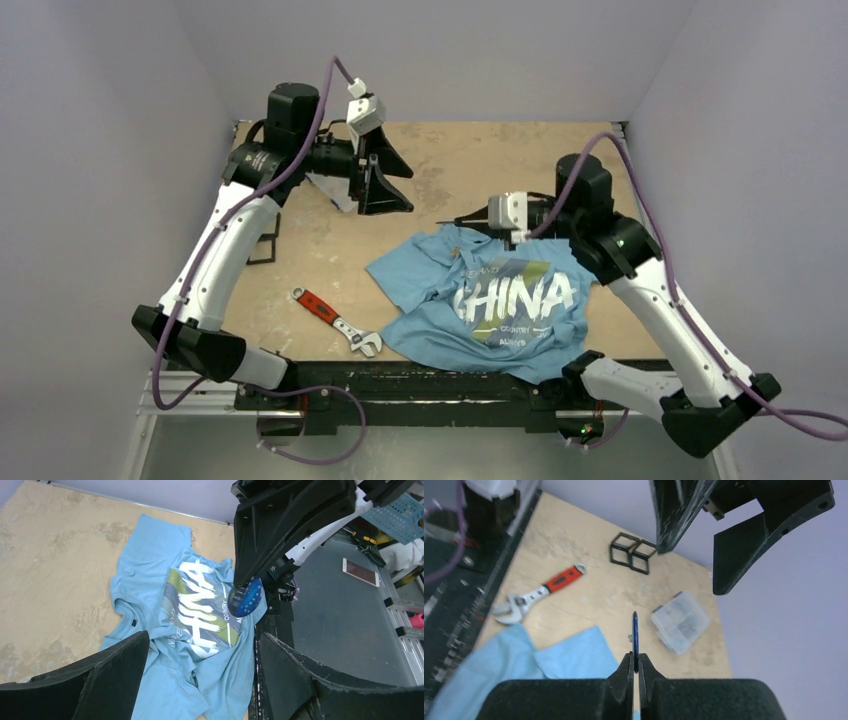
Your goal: Remove the brooch from the garment
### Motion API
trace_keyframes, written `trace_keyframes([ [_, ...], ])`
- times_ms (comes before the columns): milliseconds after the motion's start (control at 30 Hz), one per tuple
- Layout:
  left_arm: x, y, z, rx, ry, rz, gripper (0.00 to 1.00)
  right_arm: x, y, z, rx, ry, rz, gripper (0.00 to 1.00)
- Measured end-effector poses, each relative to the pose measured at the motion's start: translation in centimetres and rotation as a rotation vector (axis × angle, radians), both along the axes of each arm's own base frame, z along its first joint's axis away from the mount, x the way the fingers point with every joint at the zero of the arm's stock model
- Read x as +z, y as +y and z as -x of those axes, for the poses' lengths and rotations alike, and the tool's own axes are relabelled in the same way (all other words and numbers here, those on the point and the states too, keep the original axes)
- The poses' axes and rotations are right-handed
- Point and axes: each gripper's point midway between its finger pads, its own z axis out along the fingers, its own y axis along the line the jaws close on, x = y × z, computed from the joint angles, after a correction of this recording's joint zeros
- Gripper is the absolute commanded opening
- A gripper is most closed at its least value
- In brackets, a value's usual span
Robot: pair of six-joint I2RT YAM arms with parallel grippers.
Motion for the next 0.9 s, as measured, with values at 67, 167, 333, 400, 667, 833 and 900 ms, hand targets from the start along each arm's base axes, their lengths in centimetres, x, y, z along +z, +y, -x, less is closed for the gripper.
trace_keyframes([
  [67, 0.6, 0.2, 0.7, -0.031, -0.037, -0.007, 0.83, 0.0, -0.3, 0.4, 0.014, -0.175, 0.004, 0.00],
  [167, 0.9, 0.3, 2.0, -0.081, -0.086, -0.036, 0.83, -1.4, -0.6, 0.9, 0.036, -0.398, 0.019, 0.00],
  [333, -0.6, -1.2, 4.9, -0.178, -0.148, -0.125, 0.79, -3.2, -0.6, 0.6, 0.079, -0.599, 0.061, 0.00],
  [400, -1.2, -1.8, 5.7, -0.200, -0.156, -0.154, 0.78, -2.7, -0.3, 0.4, 0.090, -0.678, 0.065, 0.00],
  [667, -3.0, -3.0, 6.0, -0.197, -0.189, -0.247, 0.74, -3.4, -0.2, 1.4, 0.130, -0.878, 0.062, 0.00],
  [833, -3.6, -3.5, 5.3, -0.188, -0.190, -0.287, 0.72, -4.4, -0.2, 1.5, 0.143, -0.939, 0.073, 0.00],
  [900, -3.9, -3.5, 5.4, -0.191, -0.197, -0.302, 0.70, -4.3, -0.2, 1.5, 0.145, -0.954, 0.072, 0.00],
])
